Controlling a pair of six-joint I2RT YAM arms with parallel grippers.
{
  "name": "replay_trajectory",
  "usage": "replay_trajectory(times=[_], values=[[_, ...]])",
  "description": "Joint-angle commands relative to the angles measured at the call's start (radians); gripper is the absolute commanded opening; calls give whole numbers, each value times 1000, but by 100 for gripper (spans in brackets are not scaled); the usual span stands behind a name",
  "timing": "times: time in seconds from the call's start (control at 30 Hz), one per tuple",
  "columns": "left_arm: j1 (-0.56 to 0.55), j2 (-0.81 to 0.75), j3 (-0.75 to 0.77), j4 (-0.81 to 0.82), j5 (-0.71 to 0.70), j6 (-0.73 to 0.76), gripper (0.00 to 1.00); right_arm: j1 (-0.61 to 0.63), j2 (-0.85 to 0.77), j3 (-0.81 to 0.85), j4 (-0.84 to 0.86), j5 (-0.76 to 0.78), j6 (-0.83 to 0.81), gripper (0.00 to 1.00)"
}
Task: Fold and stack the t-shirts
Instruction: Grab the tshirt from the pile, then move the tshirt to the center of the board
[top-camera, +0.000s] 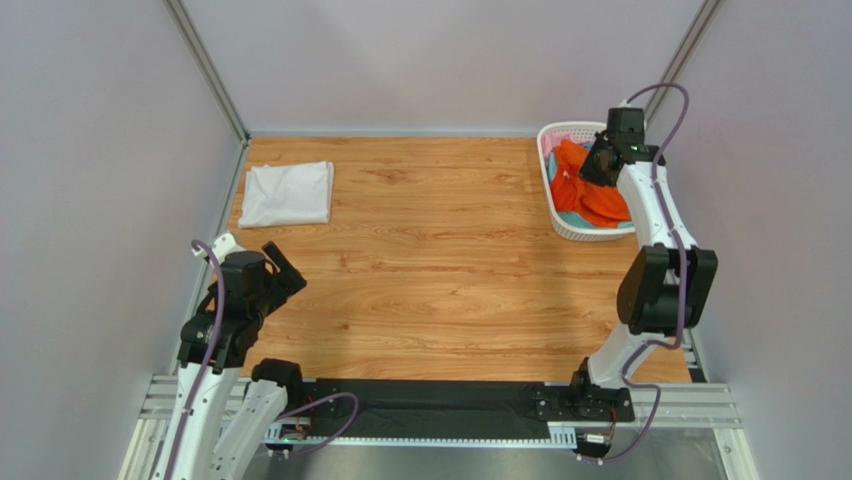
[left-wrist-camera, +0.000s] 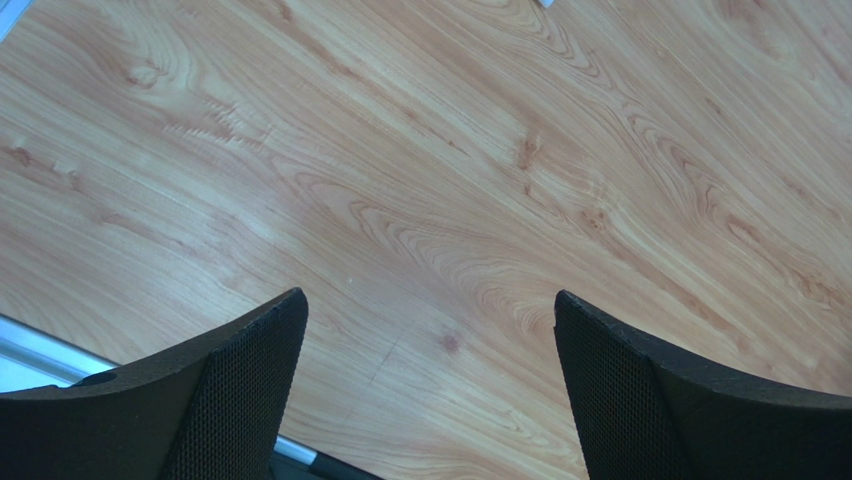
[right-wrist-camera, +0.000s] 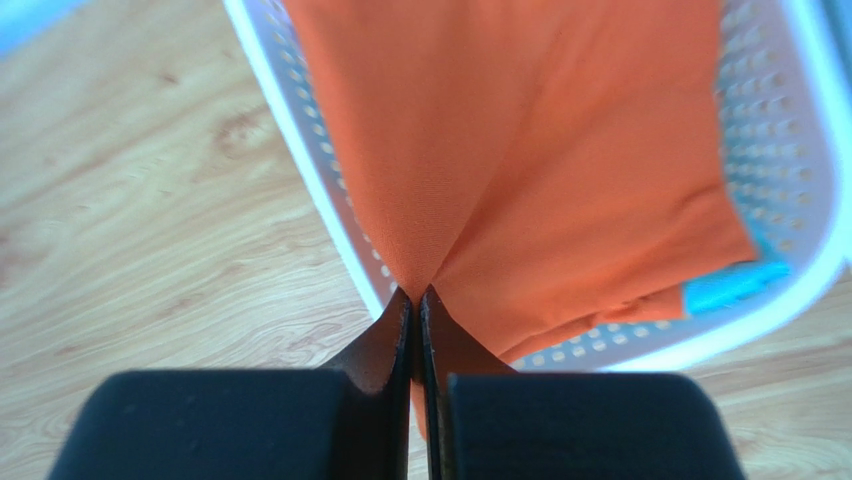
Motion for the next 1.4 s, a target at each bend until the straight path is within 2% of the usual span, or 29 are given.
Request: replay_trajectory(times=[0.0,0.13,0.33,0.43,0.57,0.77,0.87,0.93,0.97,1.03,1.07,1.17,1.2,1.23,1.3,1.33,1.37], values=[[6,-4,0,6,14,13,100,-3,-175,44,10,29,-45,0],[6,-10,12,10,31,20,100,-1,-317,95,-2,-16,-60,0],[6,-45,29,24,60,25,100,52,-426,234,-74,-184,-55,0],[6,-64,32,33,80,22,100,158,-470,294,-81,-230,-52,0],[6,-73,40,32,104,25,100,392,-487,386,-81,-189,-71,0],[6,-70,54,27,133,23,100,660,-423,552,-52,-181,-77,0],[6,-72,63,18,144,17,100,712,-380,592,-35,-168,-74,0],[6,-73,64,10,156,17,100,712,-379,566,-35,-110,-45,0],[6,-75,64,7,159,16,100,711,-385,499,-24,-12,-40,0],[6,-78,61,-2,159,14,100,708,-406,405,-9,79,-29,0],[6,-81,60,-5,161,10,100,688,-427,285,1,155,-5,0],[6,-78,40,-5,178,-4,100,590,-489,57,40,182,69,0],[6,-75,25,1,187,-9,100,558,-503,-126,60,172,84,0],[6,-70,14,5,198,-13,100,525,-515,-211,80,155,96,4],[6,-50,-27,34,254,-21,100,420,-524,-427,125,64,133,31],[6,-40,-44,45,279,-24,100,386,-520,-474,134,41,138,50],[6,-27,-61,59,325,-29,100,343,-512,-514,131,43,141,76]])
